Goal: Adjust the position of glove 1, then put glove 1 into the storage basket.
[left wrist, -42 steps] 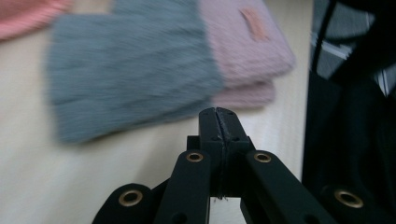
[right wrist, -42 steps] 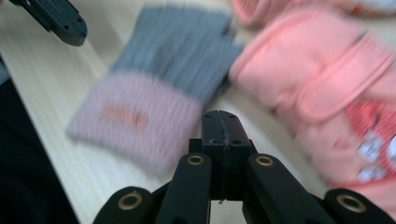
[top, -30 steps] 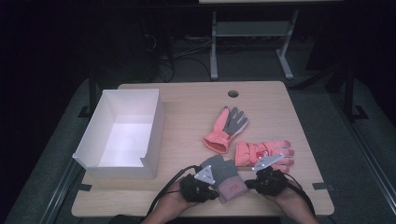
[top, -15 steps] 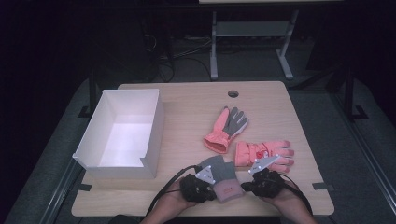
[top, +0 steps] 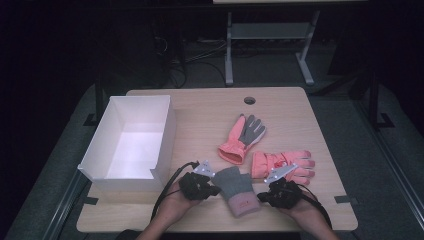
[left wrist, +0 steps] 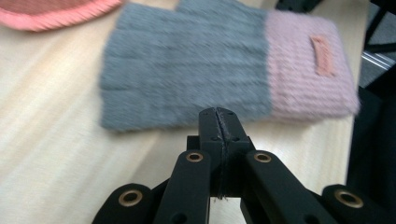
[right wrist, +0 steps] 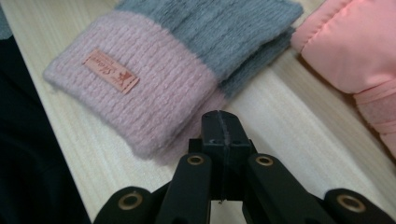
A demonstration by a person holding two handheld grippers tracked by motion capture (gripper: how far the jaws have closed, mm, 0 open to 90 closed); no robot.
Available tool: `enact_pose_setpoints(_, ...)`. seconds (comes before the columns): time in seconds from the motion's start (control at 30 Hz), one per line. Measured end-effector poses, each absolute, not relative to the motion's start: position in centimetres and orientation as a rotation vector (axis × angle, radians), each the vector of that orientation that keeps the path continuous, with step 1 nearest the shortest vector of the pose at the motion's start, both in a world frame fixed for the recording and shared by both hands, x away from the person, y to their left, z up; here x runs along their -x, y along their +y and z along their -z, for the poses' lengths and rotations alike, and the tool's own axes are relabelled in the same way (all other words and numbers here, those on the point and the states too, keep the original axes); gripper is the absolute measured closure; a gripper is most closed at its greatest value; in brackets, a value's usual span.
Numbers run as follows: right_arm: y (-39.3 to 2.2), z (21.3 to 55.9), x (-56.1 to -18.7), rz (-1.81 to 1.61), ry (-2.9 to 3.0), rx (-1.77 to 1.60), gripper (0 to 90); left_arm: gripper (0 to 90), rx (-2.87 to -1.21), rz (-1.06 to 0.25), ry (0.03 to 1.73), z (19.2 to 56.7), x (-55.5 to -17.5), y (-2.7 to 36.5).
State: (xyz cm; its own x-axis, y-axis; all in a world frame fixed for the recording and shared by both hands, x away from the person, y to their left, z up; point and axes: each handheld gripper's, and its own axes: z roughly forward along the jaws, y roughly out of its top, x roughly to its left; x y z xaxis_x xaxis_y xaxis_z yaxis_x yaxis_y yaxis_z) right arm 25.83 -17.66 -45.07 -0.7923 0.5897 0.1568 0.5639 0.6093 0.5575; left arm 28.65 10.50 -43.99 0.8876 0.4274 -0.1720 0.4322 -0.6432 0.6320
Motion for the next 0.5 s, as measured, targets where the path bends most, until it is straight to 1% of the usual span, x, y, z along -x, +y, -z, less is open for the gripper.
enact_pose_setpoints(0.3,-17.2,45.3,-25.7,-0.94,2.803,-0.968,90.0,89.8,-2.348,-0.008,0.612,44.1,-30.1,9.4)
enact_pose_setpoints(0.5,-16.5,45.2,-25.3,-0.966,2.826,-0.883,90.0,89.8,-2.355,-0.007,0.614,44.5,-30.8,9.1)
